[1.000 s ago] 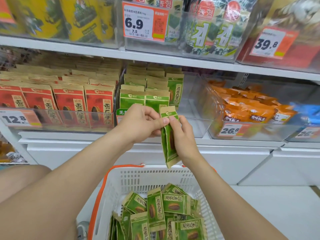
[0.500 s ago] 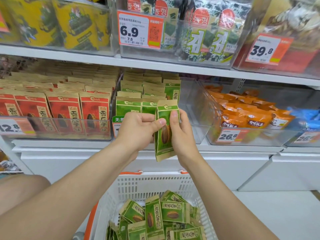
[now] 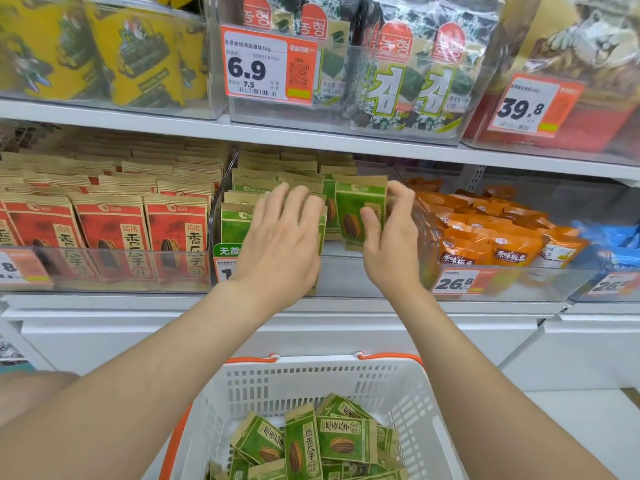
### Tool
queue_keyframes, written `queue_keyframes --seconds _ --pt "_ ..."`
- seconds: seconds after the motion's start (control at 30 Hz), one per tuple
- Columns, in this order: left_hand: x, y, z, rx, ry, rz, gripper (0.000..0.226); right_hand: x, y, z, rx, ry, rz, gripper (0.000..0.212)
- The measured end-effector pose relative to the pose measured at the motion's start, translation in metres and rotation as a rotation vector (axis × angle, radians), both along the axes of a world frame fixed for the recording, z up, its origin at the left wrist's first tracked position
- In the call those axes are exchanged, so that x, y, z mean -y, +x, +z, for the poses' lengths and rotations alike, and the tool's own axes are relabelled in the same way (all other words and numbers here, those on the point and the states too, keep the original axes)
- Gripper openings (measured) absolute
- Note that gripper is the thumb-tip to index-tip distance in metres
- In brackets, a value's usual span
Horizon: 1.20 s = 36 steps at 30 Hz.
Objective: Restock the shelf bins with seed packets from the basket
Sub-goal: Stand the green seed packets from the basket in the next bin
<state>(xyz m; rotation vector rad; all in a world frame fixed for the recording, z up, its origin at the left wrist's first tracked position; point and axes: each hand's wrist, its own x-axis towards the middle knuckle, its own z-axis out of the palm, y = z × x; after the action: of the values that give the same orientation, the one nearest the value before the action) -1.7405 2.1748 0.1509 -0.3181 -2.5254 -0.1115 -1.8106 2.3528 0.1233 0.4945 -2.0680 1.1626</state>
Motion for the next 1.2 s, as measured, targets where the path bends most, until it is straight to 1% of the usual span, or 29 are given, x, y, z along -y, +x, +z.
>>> queue_keyframes --seconds 0.07,0.1,0.13,0.2,0.27,0.33,0.4,0.47,0.53,0.57,0.67,0.7,0.77,0.8,0.93,1.03,1.1,1.13,1.2 --pt "0.002 -0.003 -0.002 0.078 -0.025 0.074 0.065 -0.002 -0.016 -0.005 0.057 0.162 -0.093 0.032" --pt "0.003 -0.005 -0.003 0.104 -0.054 0.108 0.071 -0.002 -0.024 -0.004 0.109 0.210 -0.123 0.031" --pt "0.004 -0.007 -0.005 0.120 -0.088 0.133 0.075 -0.001 -0.032 -0.001 0.184 0.215 -0.126 0.030" --pt "0.003 -0.011 -0.005 0.145 -0.138 0.161 0.074 0.002 -0.044 0.010 0.332 0.150 -0.101 0.029" --pt "0.001 -0.013 -0.004 0.149 -0.156 0.172 0.071 0.006 -0.056 0.019 0.407 0.090 -0.109 0.027" --pt "0.000 -0.016 -0.003 0.153 -0.155 0.174 0.068 0.010 -0.066 0.022 0.480 0.094 -0.130 0.029" --pt "-0.001 -0.019 -0.003 0.150 -0.157 0.179 0.067 0.013 -0.075 0.018 0.571 0.192 -0.132 0.040" --pt "-0.002 -0.021 -0.003 0.148 -0.156 0.188 0.066 0.017 -0.080 0.014 0.648 0.303 -0.150 0.062" --pt "-0.002 -0.021 -0.003 0.149 -0.149 0.191 0.065 0.022 -0.083 0.013 0.677 0.310 -0.155 0.078" --pt "-0.003 -0.021 -0.003 0.146 -0.145 0.194 0.065 0.025 -0.084 0.013 0.673 0.304 -0.164 0.081" --pt "-0.005 -0.023 -0.003 0.146 -0.135 0.203 0.067 0.032 -0.086 0.013 0.621 0.244 -0.229 0.079" --pt "-0.006 -0.023 -0.003 0.145 -0.132 0.206 0.067 0.033 -0.087 0.013 0.610 0.242 -0.233 0.082" --pt "-0.007 -0.023 -0.003 0.143 -0.129 0.208 0.068 0.035 -0.089 0.009 0.634 0.271 -0.206 0.091" --pt "-0.007 -0.023 -0.003 0.145 -0.128 0.207 0.068 0.036 -0.090 0.008 0.665 0.282 -0.193 0.091" --pt "-0.007 -0.023 -0.003 0.147 -0.117 0.202 0.068 0.037 -0.090 0.002 0.782 0.262 -0.157 0.079" --pt "-0.007 -0.021 -0.003 0.157 -0.104 0.192 0.069 0.036 -0.085 0.007 0.794 0.268 -0.229 0.070" --pt "-0.007 -0.019 -0.003 0.158 -0.085 0.179 0.071 0.034 -0.081 0.012 0.798 0.281 -0.278 0.068" --pt "-0.006 -0.018 -0.003 0.158 -0.074 0.169 0.073 0.032 -0.079 0.013 0.802 0.289 -0.294 0.063" --pt "-0.004 -0.015 -0.002 0.156 -0.042 0.137 0.074 0.028 -0.074 0.015 0.795 0.307 -0.317 0.046"
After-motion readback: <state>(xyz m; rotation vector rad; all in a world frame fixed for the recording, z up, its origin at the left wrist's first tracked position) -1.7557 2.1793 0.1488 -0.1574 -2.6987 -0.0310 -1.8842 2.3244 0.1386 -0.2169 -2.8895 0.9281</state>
